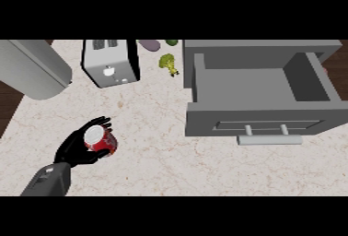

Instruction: Pick up the can, place it into the drawer and close the drawer

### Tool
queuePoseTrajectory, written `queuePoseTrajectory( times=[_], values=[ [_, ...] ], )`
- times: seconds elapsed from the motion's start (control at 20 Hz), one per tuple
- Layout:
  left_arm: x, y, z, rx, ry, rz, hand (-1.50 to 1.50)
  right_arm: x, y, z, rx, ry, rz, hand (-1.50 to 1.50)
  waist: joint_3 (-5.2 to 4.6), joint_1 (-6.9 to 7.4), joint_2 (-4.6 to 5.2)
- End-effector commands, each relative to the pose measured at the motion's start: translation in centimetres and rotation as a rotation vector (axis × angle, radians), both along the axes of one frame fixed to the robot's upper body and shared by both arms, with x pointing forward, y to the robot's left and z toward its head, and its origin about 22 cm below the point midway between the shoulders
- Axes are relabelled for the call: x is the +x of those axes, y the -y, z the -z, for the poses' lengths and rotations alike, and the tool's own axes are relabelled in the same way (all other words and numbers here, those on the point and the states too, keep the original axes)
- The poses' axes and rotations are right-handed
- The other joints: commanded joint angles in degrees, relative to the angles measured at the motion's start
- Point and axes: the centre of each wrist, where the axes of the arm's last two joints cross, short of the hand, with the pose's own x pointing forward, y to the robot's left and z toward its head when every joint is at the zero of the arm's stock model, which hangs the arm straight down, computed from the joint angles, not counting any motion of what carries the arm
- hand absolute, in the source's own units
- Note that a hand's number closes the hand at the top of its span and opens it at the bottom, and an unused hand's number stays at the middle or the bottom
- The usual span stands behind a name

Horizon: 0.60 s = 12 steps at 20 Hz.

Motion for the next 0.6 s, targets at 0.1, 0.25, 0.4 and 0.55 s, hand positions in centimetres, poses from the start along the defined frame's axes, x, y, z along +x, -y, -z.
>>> queuePoseTrajectory(
  times=[0.1,0.25,0.4,0.55],
  values=[
    [2.7,3.3,-0.8,-0.087,-0.023,0.119,1.50,0.1,-1.1,0.6,0.023,-0.003,0.004,-1.50,0.04,0.06,-0.02],
    [3.0,2.2,-2.0,-0.122,0.056,0.129,1.50,-0.2,-0.2,0.2,0.021,0.015,0.001,-1.50,0.06,0.44,-0.18],
    [1.9,3.6,-0.9,-0.156,0.078,0.187,1.50,-2.2,0.6,0.4,0.009,0.000,0.010,-1.50,0.07,0.30,-0.26],
    [3.3,4.9,-2.7,-0.162,0.130,0.122,1.50,-0.4,-1.0,0.4,0.014,0.003,0.014,-1.50,0.12,1.01,-0.34]
  ],
)
